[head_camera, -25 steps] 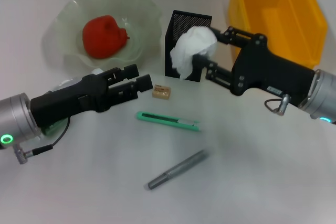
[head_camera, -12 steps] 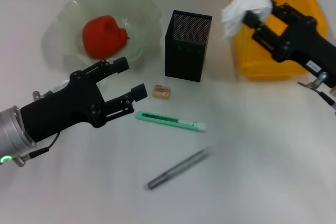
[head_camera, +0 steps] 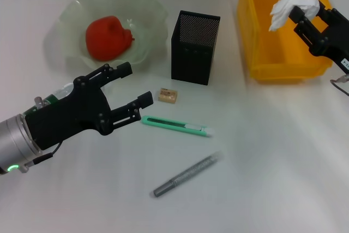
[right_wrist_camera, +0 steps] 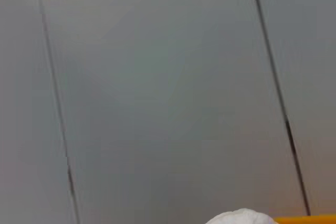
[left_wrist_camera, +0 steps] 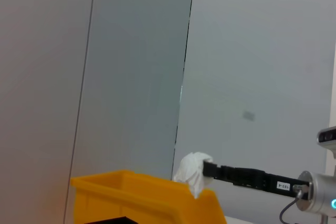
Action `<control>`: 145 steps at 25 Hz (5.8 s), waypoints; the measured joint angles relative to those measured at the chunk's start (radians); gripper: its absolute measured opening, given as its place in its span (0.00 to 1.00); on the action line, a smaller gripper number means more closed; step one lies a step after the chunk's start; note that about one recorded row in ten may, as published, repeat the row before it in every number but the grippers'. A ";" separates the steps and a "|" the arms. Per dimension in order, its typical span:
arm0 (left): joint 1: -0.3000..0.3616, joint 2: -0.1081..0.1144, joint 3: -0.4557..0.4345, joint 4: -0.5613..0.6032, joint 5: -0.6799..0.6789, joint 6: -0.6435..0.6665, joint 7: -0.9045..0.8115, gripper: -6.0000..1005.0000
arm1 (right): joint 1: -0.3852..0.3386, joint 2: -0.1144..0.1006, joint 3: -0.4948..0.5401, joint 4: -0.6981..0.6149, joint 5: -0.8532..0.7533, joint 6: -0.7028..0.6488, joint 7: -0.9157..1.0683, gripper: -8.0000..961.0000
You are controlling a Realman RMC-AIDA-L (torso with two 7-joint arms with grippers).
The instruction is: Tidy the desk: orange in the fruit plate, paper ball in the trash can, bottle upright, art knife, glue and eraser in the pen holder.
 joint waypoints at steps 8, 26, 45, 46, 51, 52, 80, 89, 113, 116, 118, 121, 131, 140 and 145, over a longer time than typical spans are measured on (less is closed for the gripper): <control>-0.006 0.002 0.000 0.000 0.000 -0.003 -0.001 0.79 | 0.011 -0.001 0.002 0.003 0.002 0.053 -0.020 0.65; -0.015 0.003 0.000 0.000 -0.010 -0.010 -0.012 0.79 | 0.013 -0.002 0.000 0.010 0.050 0.028 -0.026 0.71; -0.002 0.003 0.003 -0.002 -0.011 0.007 -0.016 0.79 | 0.004 -0.002 0.001 0.019 0.057 -0.056 -0.003 0.86; -0.002 0.003 0.005 -0.002 -0.010 0.009 -0.018 0.79 | 0.004 -0.002 0.001 0.019 0.057 -0.056 -0.003 0.86; -0.003 0.007 0.006 0.004 -0.007 0.012 -0.036 0.79 | -0.030 -0.008 -0.025 -0.040 0.036 -0.214 0.122 0.86; -0.003 0.008 0.006 0.005 -0.007 0.012 -0.039 0.79 | -0.038 -0.008 -0.044 -0.065 0.024 -0.244 0.158 0.86; 0.007 0.038 0.009 0.117 0.042 -0.055 -0.194 0.79 | 0.016 -0.012 -0.280 -0.327 -0.506 -0.304 0.313 0.86; 0.012 0.029 0.009 0.410 0.216 -0.146 -0.555 0.79 | 0.020 -0.011 -0.286 -0.323 -0.506 -0.291 0.303 0.86; -0.338 0.009 0.035 0.806 1.095 -0.046 -1.308 0.79 | 0.026 -0.010 -0.285 -0.328 -0.502 -0.281 0.292 0.86; -0.363 0.005 0.073 0.792 1.131 -0.056 -1.349 0.79 | 0.026 -0.010 -0.285 -0.326 -0.502 -0.280 0.287 0.86; -0.378 0.005 0.094 0.771 1.133 -0.068 -1.371 0.79 | 0.024 -0.010 -0.285 -0.326 -0.502 -0.280 0.287 0.86; -0.398 0.005 0.105 0.729 1.137 -0.095 -1.387 0.79 | 0.020 -0.010 -0.285 -0.328 -0.502 -0.279 0.287 0.86; -0.432 0.006 0.120 0.599 1.206 -0.207 -1.393 0.78 | 0.017 -0.010 -0.285 -0.329 -0.502 -0.279 0.285 0.86; -0.447 0.005 0.133 0.538 1.208 -0.238 -1.378 0.78 | 0.017 -0.010 -0.281 -0.330 -0.502 -0.279 0.285 0.86; -0.448 0.005 0.172 0.523 1.201 -0.258 -1.376 0.78 | 0.018 -0.010 -0.280 -0.330 -0.502 -0.279 0.285 0.86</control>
